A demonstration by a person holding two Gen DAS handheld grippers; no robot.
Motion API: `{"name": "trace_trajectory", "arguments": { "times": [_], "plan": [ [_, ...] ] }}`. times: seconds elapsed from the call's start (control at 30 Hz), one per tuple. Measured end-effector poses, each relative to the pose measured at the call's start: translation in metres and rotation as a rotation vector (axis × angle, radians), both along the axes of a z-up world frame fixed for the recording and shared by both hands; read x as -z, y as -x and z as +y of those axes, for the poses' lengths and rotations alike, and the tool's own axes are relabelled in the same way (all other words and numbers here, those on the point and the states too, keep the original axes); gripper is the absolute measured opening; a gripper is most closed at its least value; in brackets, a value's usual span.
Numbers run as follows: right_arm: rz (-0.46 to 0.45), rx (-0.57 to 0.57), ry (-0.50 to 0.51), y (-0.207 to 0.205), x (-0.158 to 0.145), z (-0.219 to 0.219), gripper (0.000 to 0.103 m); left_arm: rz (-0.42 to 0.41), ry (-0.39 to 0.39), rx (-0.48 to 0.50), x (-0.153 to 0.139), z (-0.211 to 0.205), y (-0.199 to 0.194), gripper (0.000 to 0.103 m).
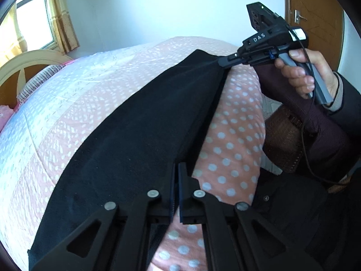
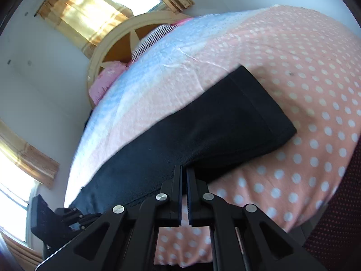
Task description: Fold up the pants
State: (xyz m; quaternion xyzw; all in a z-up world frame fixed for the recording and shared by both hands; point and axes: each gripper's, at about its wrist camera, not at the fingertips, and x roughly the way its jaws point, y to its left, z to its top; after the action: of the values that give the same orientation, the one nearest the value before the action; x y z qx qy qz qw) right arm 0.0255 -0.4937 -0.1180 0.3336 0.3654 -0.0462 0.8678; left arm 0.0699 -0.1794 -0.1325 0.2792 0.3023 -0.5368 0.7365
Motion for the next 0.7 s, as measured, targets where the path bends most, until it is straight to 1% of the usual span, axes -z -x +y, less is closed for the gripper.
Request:
{"name": "trace_trajectory", "arguments": {
  "times": [0.1,0.17,0.23,0.27,0.33,0.37,0.4,0.47,0.5,0.53,0.57,0.6,0.63,0.67,0.7],
  "plan": [
    [0.055,0.006,-0.034,-0.006,0.023,-0.007,0.003,0.007,-0.021,0.011,0.010,-0.003,0.002,0.003],
    [0.060,0.000,-0.039,-0.007,0.026,-0.008,0.003,0.018,-0.038,0.010,0.019,-0.007,0.003,0.003],
    [0.046,-0.029,-0.048,-0.009,0.025,-0.009,0.003,0.025,-0.030,0.006,0.023,-0.006,0.002,0.003],
    [0.040,-0.024,-0.067,-0.009,0.025,-0.011,0.005,0.029,-0.023,-0.002,0.022,-0.006,0.000,0.003],
    [0.038,-0.008,-0.111,-0.007,0.026,-0.020,0.017,0.048,-0.016,-0.007,0.021,-0.003,-0.005,0.003],
    [0.036,0.014,-0.107,-0.003,0.022,-0.027,0.027,0.041,-0.015,-0.006,0.021,-0.002,-0.005,0.005],
    [0.029,0.037,-0.095,0.001,0.017,-0.031,0.029,0.030,-0.014,-0.011,0.020,-0.001,-0.004,0.006],
    [0.022,0.107,-0.051,0.014,0.005,-0.045,0.029,0.043,-0.006,-0.008,0.018,0.005,-0.002,0.006],
    [0.018,0.159,-0.020,0.023,-0.003,-0.054,0.029,0.034,0.004,-0.009,0.015,0.009,0.001,0.006],
    [-0.012,0.212,0.005,0.033,-0.012,-0.063,0.029,0.026,0.014,-0.011,0.013,0.012,0.002,0.006],
    [-0.057,0.232,0.011,0.039,-0.018,-0.066,0.029,0.026,0.025,-0.011,0.009,0.017,0.002,0.007],
    [-0.100,0.227,-0.002,0.042,-0.023,-0.068,0.029,0.025,0.039,-0.020,0.006,0.023,0.003,0.009],
    [-0.148,0.199,-0.026,0.042,-0.026,-0.067,0.029,0.021,0.049,-0.033,0.004,0.027,0.002,0.011],
    [-0.173,0.171,-0.038,0.039,-0.027,-0.065,0.029,0.019,0.062,-0.044,0.002,0.032,0.002,0.017],
    [-0.191,0.134,-0.049,0.034,-0.025,-0.062,0.030,0.014,0.072,-0.057,0.001,0.036,0.001,0.025]
  ]
}}
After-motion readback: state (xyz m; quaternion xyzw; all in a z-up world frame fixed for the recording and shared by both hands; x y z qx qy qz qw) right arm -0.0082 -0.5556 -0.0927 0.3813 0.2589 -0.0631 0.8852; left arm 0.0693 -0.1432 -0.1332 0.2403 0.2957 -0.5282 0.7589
